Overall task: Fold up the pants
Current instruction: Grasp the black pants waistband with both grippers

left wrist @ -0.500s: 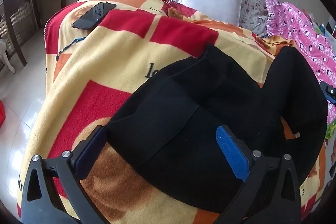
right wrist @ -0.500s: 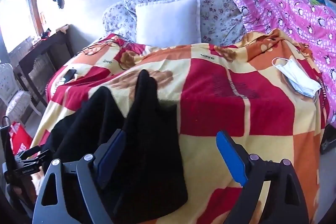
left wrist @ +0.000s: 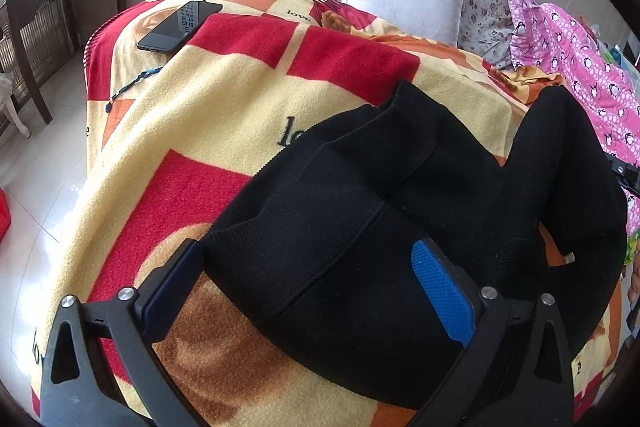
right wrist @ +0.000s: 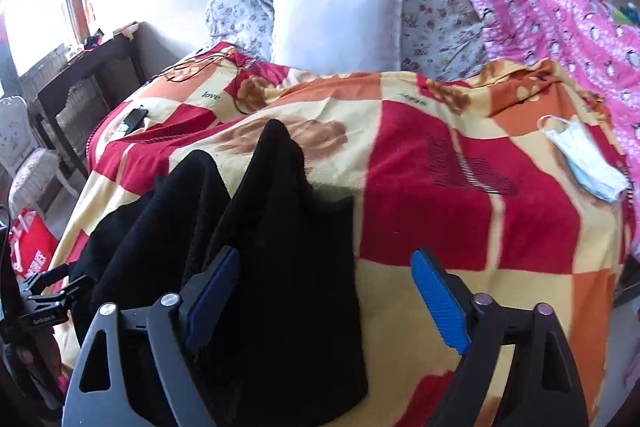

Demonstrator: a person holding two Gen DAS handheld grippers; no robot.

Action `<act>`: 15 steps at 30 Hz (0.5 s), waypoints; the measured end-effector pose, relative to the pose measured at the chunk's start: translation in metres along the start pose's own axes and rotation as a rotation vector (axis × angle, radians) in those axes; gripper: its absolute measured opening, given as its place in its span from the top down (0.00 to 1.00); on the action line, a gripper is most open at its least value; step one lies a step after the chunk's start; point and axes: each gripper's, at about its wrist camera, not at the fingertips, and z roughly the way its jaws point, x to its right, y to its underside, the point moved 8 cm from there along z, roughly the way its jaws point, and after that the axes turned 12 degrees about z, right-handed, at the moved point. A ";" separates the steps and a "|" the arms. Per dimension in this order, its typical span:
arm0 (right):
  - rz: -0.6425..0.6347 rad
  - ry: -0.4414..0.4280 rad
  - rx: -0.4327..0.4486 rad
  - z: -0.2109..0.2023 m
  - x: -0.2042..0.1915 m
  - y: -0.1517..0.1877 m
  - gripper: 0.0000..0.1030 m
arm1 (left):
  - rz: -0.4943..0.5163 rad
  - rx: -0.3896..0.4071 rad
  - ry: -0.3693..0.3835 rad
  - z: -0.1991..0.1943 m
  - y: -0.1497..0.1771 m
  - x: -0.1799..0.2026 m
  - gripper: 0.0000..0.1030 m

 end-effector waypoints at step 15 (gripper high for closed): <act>0.143 -0.094 0.037 -0.069 0.050 0.005 0.96 | -0.032 0.054 0.055 -0.023 -0.005 0.006 0.85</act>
